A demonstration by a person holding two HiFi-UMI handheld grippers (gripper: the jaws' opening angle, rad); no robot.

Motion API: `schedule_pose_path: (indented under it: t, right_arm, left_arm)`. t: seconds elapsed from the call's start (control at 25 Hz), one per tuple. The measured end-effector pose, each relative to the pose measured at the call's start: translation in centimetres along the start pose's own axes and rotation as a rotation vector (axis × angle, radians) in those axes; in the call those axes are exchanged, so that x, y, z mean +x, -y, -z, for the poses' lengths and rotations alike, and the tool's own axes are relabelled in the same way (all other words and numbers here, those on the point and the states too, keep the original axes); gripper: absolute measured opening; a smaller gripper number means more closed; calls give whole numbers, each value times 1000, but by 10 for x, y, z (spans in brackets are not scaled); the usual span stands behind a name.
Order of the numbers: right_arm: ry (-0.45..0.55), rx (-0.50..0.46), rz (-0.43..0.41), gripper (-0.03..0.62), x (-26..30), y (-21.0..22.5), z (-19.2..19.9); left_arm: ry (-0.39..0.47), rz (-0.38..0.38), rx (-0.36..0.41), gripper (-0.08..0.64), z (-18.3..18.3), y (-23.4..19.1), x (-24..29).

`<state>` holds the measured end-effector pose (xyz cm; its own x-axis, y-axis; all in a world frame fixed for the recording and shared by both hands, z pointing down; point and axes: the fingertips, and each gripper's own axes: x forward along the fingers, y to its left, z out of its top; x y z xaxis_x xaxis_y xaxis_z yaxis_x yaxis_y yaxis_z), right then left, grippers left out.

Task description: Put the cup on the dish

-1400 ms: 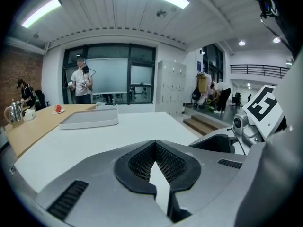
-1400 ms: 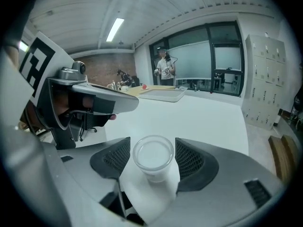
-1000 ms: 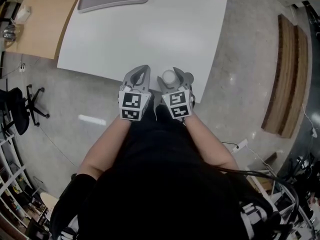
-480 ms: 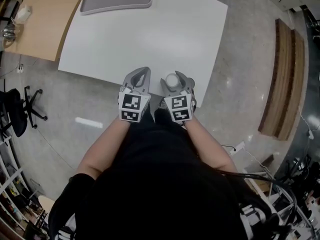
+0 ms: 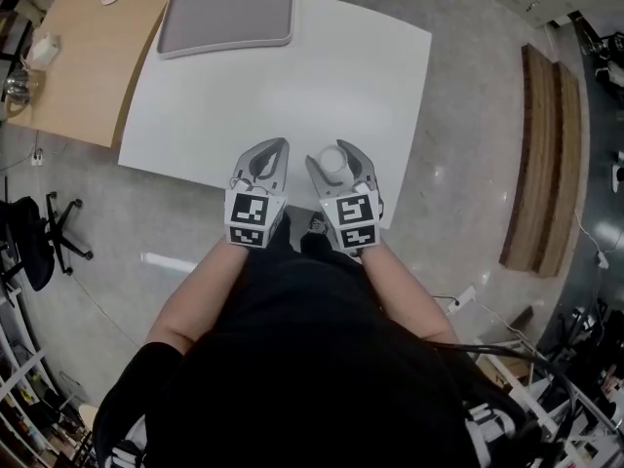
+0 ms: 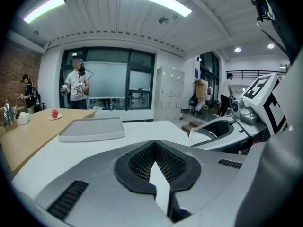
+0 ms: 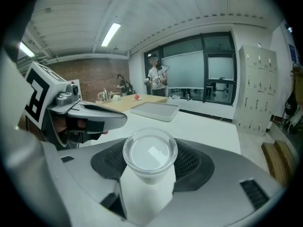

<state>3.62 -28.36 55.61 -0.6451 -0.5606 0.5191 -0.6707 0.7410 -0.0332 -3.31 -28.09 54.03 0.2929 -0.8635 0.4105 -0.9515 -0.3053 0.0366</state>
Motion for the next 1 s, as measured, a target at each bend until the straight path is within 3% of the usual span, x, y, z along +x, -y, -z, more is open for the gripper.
schedule_pose_path:
  t: [0.52,1.0]
  right_arm:
    - [171,-74,-29,244,22,-32,-152]
    - [252,-108,-14,244,50,-49,-238]
  left_arm:
    - [176,-64,39,8,-103,-88,-28]
    - [283,-28,57,8,-168,-144,-40]
